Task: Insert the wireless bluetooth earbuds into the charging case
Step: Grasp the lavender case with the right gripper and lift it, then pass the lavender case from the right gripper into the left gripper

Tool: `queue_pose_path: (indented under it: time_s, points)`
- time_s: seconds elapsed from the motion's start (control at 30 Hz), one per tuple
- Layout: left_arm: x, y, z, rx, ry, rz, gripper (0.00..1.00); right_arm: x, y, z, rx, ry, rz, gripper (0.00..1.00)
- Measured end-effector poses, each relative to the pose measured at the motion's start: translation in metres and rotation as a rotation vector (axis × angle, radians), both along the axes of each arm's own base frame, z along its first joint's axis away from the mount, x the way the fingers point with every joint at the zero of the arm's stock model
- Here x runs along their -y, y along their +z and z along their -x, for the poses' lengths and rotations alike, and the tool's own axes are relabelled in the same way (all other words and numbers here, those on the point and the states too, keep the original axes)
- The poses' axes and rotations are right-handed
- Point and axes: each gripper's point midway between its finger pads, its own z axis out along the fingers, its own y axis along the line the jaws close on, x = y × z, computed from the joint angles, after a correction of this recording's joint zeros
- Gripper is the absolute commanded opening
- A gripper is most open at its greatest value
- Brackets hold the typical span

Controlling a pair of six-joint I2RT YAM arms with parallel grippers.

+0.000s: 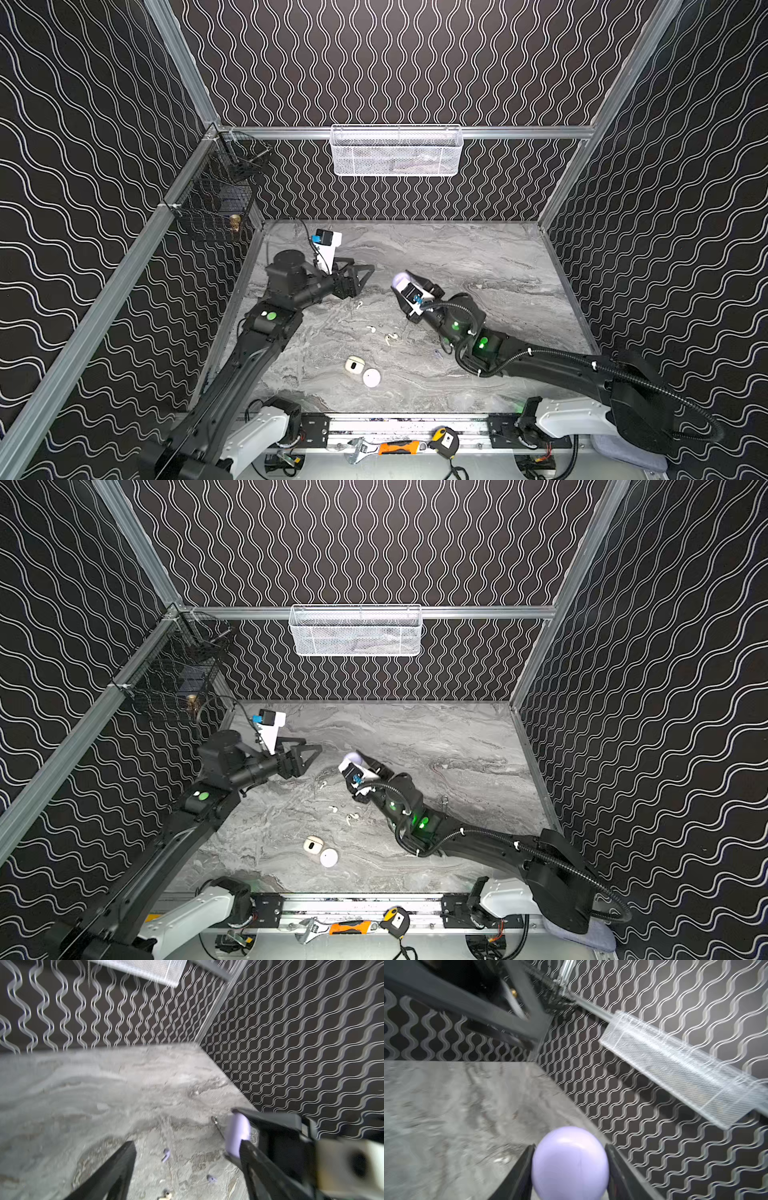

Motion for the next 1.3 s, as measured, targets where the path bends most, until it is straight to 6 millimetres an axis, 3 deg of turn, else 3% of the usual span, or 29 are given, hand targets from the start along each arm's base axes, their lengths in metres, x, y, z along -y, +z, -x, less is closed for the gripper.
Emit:
queue_pose_path:
  time_s: [0.1, 0.2, 0.33, 0.43, 0.63, 0.77, 1.03, 1.3]
  points:
    - [-0.002, -0.003, 0.020, 0.034, -0.025, 0.015, 0.83, -0.002, 0.006, 0.003, 0.043, 0.018, 0.015, 0.31]
    - [0.002, -0.010, 0.025, 0.010, -0.061, 0.011, 0.78, 0.002, -0.001, 0.011, 0.054, 0.050, 0.036, 0.32]
    - [0.023, -0.031, 0.040, -0.056, -0.182, 0.031, 0.73, 0.005, 0.010, 0.024, 0.085, 0.103, 0.022, 0.32]
    - [0.029, -0.038, 0.041, -0.100, -0.207, 0.033, 0.72, 0.007, 0.009, 0.030, 0.097, 0.119, 0.029, 0.32]
    - [0.044, -0.025, 0.042, -0.114, -0.238, 0.023, 0.68, 0.015, 0.002, 0.041, 0.112, 0.151, 0.035, 0.34]
    - [0.059, -0.033, 0.044, -0.154, -0.281, 0.004, 0.66, 0.011, 0.002, 0.045, 0.114, 0.178, 0.035, 0.33]
    - [0.071, -0.053, 0.046, -0.200, -0.288, -0.065, 0.62, -0.001, -0.004, 0.038, 0.097, 0.185, 0.055, 0.32]
    - [0.080, -0.057, 0.039, -0.205, -0.296, -0.101, 0.54, -0.010, -0.010, 0.034, 0.087, 0.199, 0.072, 0.32]
